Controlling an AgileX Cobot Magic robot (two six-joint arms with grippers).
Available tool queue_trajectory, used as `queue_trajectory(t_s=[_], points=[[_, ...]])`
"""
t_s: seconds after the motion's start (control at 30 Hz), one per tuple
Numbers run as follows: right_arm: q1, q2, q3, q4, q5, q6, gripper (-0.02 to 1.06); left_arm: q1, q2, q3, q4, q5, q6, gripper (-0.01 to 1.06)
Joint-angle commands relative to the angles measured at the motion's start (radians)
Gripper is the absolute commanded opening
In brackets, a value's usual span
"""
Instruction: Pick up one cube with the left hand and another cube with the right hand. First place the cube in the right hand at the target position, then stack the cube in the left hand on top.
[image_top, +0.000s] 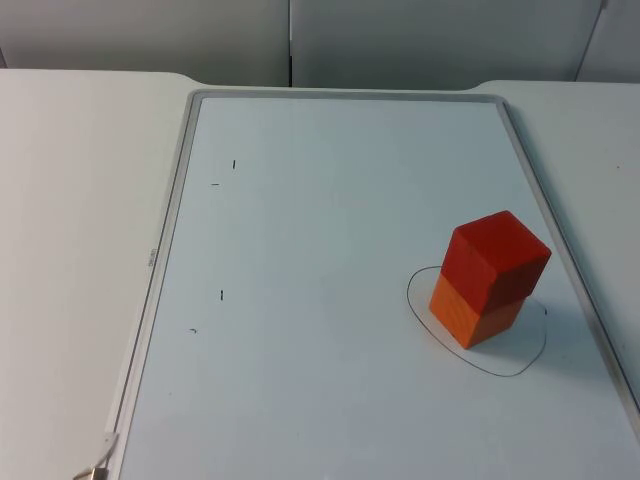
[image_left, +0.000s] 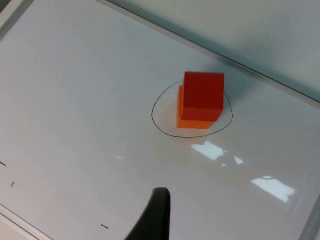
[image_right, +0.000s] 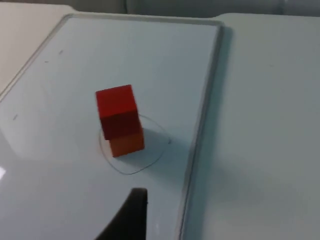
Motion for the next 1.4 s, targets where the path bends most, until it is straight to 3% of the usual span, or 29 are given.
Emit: queue_trajectory(t_s=[0.0,0.17,0.37,0.73,0.93,1.13,1.27,1.37], points=[[-0.103,-0.004,0.010,0.000,-0.004,0.001,1.04,0.000,-0.005,-0.007,-0.003,-0.003,-0.009,1.05],[-0.206,-0.004,0.010,0.000,-0.004,0.001,1.04,0.000,-0.005,-0.007,-0.003,-0.003,-0.009,1.05],[-0.226,-0.004,0.010,0.000,-0.004,0.001,1.04,0.041,-0.005,-0.007,-0.003,-0.003,-0.009,1.05],[-0.226,-0.004,0.010,0.000,-0.004,0.001,1.04,0.373,-0.005,-0.007,-0.003,-0.003,-0.009,1.05],[-0.226,-0.004,0.010,0.000,-0.004,0.001,1.04,0.486,-0.005,-0.007,-0.003,-0.003,-0.009,1.05],[-0.226,-0.004,0.010,0.000,-0.004,0.001,1.04,0.636,-0.005,-0.007,-0.003,-0.003,-0.009,1.05],[-0.226,-0.004,0.010,0.000,-0.004,0.001,1.04,0.780,-0.005,-0.007,-0.003,-0.003,-0.009,1.05],[-0.226,-0.004,0.010,0.000,-0.004,0.001,1.04,0.826,-0.005,-0.007,-0.003,-0.003,-0.009,1.05]])
